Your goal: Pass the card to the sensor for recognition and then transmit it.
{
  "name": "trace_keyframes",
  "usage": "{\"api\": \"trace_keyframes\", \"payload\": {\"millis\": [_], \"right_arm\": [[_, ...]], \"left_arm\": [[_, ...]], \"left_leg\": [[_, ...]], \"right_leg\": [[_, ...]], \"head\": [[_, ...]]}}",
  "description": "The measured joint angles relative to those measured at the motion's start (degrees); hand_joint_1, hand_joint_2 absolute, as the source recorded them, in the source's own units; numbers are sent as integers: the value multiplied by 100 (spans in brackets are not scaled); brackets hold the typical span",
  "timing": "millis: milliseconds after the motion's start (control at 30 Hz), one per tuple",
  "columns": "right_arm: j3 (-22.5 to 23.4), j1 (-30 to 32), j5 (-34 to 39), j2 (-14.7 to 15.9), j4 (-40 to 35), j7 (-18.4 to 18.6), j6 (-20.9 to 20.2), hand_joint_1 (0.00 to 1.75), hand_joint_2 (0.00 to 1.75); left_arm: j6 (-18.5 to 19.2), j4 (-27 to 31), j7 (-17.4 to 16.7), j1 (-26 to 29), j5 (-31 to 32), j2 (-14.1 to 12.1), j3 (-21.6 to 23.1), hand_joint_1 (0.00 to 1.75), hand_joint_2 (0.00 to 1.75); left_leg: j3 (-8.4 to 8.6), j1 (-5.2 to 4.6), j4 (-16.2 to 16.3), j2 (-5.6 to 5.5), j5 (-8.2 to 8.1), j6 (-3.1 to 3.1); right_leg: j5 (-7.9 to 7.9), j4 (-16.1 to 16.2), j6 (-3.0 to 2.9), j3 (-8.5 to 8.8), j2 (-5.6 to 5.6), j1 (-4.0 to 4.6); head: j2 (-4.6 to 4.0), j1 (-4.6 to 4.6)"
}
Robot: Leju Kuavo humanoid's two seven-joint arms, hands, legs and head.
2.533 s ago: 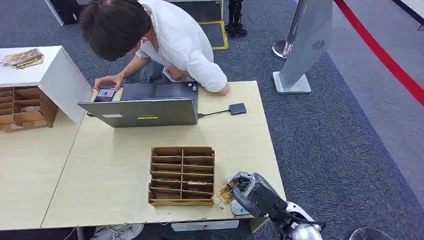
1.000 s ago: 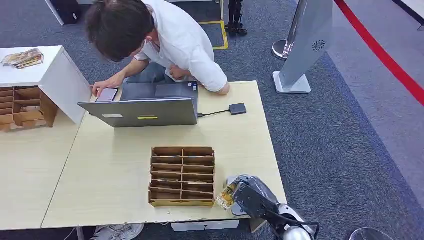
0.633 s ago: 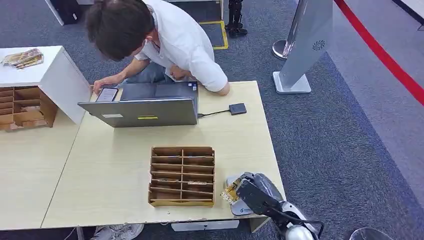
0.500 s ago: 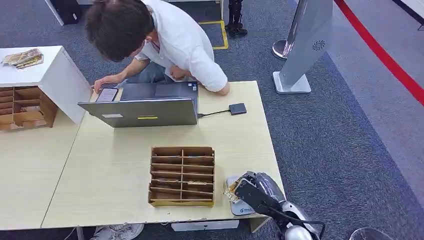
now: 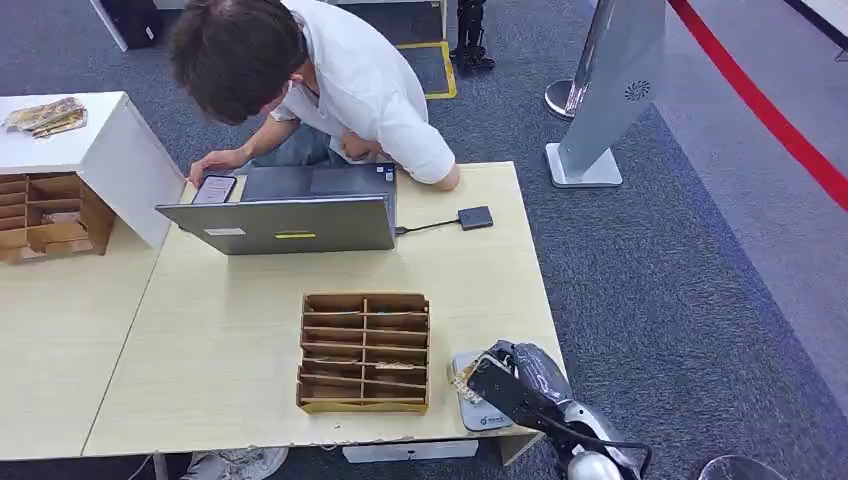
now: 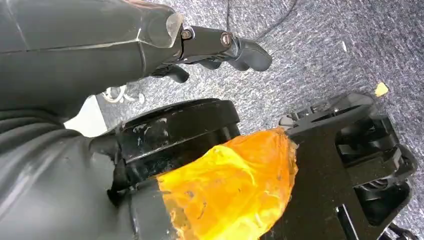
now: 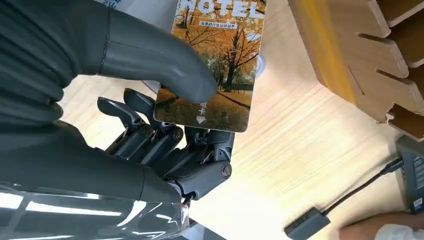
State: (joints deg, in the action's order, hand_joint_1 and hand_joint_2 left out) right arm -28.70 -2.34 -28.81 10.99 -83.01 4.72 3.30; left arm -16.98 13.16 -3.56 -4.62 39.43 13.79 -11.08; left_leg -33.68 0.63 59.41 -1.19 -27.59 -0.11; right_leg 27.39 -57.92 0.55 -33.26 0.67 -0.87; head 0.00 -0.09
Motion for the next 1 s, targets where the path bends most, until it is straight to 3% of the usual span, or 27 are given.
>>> {"api": "trace_keyframes", "payload": {"millis": [1000], "right_arm": [[63,119,-361,-439,286,120,278,175,175]], "left_arm": [[70,0,-55,13,52,0,140,0,0]], "left_leg": [[1,0,0,0,0,0]], "right_leg": [[0,0,0,0,0,0]], "head": [[0,0]]}}
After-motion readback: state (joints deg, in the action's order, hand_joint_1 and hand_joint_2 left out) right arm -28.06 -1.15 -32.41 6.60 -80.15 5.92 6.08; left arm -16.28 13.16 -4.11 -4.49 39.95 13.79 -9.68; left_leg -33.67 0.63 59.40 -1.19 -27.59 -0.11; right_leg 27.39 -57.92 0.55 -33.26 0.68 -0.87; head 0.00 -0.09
